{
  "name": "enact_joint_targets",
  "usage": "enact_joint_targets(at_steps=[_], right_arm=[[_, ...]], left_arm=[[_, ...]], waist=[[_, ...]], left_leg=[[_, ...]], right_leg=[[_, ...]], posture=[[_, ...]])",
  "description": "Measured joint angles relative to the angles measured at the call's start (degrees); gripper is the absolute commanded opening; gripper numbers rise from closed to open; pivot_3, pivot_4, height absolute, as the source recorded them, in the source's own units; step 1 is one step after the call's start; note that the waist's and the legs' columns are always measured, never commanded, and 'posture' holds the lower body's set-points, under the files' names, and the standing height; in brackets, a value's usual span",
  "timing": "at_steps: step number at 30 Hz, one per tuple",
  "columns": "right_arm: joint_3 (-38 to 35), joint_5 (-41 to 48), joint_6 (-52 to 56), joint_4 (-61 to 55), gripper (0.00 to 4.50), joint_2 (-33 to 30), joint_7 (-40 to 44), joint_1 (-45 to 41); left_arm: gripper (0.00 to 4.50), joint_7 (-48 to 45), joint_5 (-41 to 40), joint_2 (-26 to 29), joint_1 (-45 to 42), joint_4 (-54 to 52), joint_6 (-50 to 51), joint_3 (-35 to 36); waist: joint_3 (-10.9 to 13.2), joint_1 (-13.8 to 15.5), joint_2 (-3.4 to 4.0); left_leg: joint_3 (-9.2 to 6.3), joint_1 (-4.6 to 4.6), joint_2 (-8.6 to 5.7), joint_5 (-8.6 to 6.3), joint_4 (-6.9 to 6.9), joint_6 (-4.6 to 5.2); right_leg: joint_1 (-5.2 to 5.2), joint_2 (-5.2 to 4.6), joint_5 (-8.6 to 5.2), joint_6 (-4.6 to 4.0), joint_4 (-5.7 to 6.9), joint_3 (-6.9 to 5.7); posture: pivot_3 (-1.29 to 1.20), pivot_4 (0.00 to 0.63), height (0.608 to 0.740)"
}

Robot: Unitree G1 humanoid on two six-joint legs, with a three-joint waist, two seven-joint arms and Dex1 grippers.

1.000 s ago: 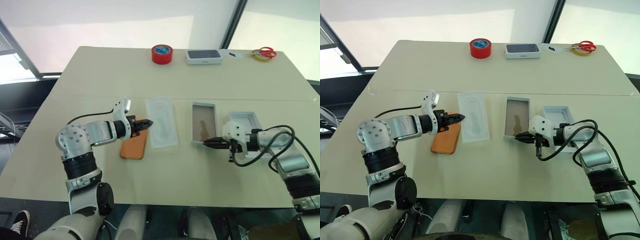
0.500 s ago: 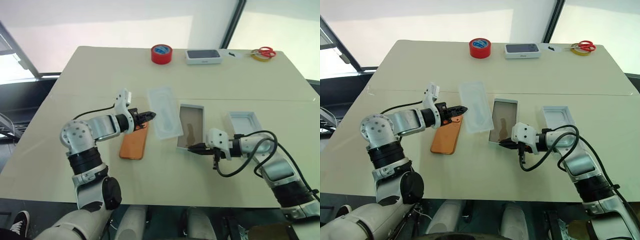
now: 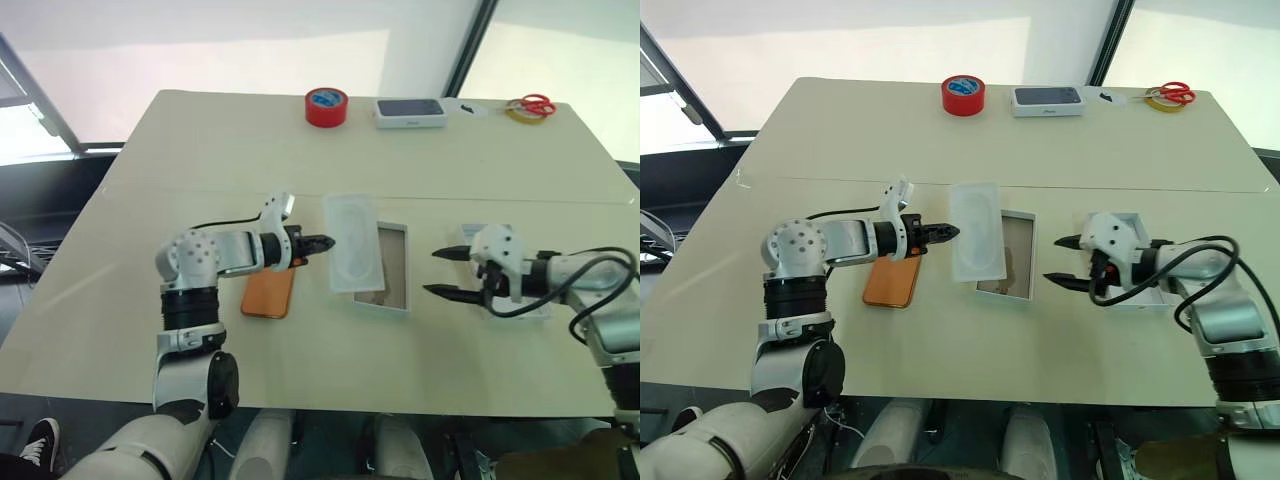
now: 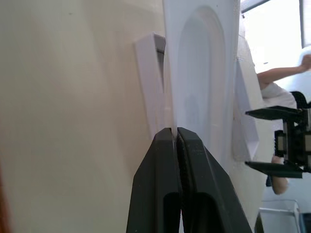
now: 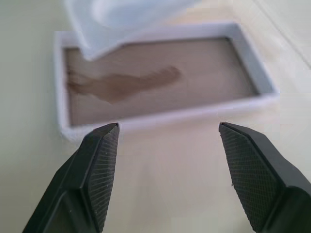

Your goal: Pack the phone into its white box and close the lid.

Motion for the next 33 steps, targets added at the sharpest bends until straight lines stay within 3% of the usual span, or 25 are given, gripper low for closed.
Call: enact_joint_targets(at_steps=[9, 12, 18, 22, 25, 30, 33], right_arm=[[-1.7, 0.0, -1.1, 1.2, 3.43, 0.5, -3.0, 2.3], [-1.8, 0.0, -2.0, 0.9, 3.49, 0.5, -4.3, 2.7], [-2.9, -0.4, -4.1, 1.0, 3.49, 0.5, -6.3, 2.8], [-2.9, -0.6, -4.5, 1.1, 3.49, 1.3, -7.4, 2.5], [-2.6, -0.5, -4.5, 1.5, 2.63, 4.1, -8.5, -0.1], [-0.2, -2.1, -5.4, 1.4, 0.08, 7.4, -10.9, -5.2], [4.4, -5.7, -6.7, 1.4, 0.03, 12.8, -14.6, -7.1]], left_arm=[[0.0, -3.7, 2.6, -2.4, -2.3, 5.7, -3.4, -6.2], [0.88, -5.3, 3.3, -2.5, -3.1, 6.8, -4.1, -7.4], [3.87, -7.5, 3.5, -2.0, -3.1, 6.8, -3.4, -8.5], [3.87, -11.7, 5.9, 3.7, -3.6, 5.9, -7.2, -12.4], [3.96, -16.3, 8.9, 9.2, -3.4, 2.8, -14.8, -14.9], [3.96, -28.4, 17.4, 18.8, 3.4, -4.0, -36.9, -21.1], [3.96, -37.8, 20.6, 24.7, 12.6, -5.4, -50.3, -21.9]], waist=[[0.0, -0.1, 0.01], [0.0, -0.1, 0.0], [0.0, -0.1, 0.01], [0.0, -0.3, 0.02], [0.0, -0.4, 0.07], [0.0, -0.2, 0.1], [0.0, -0.5, 0.09]], left_leg=[[0.05, -0.01, 0.0, 0.01, -0.03, 0.0], [0.04, 0.0, 0.0, 0.01, 0.03, 0.01], [0.03, -0.01, 0.01, 0.01, 0.01, 0.01], [0.06, 0.01, 0.03, 0.01, -0.03, 0.0], [0.08, 0.01, 0.06, 0.04, -0.07, -0.04], [0.16, 0.04, 0.04, 0.04, -0.25, -0.06], [0.32, 0.06, 0.05, 0.27, -0.65, -0.39]], right_leg=[[0.03, -0.01, 0.01, 0.02, 0.02, 0.0], [0.06, -0.01, 0.01, 0.02, 0.02, 0.0], [0.05, -0.01, 0.01, 0.02, 0.02, 0.0], [0.01, 0.01, 0.01, 0.01, 0.02, 0.01], [-0.05, 0.02, 0.03, -0.01, 0.04, 0.03], [-0.22, -0.01, 0.03, -0.03, -0.08, 0.1], [-0.35, -0.01, 0.05, -0.07, -0.08, 0.31]], posture=[[0.0, 0.15, 0.74], [0.0, 0.15, 0.74], [0.0, 0.15, 0.74], [0.0, 0.15, 0.74], [0.0, 0.15, 0.74], [0.0, 0.15, 0.74], [0.0, 0.15, 0.74]])
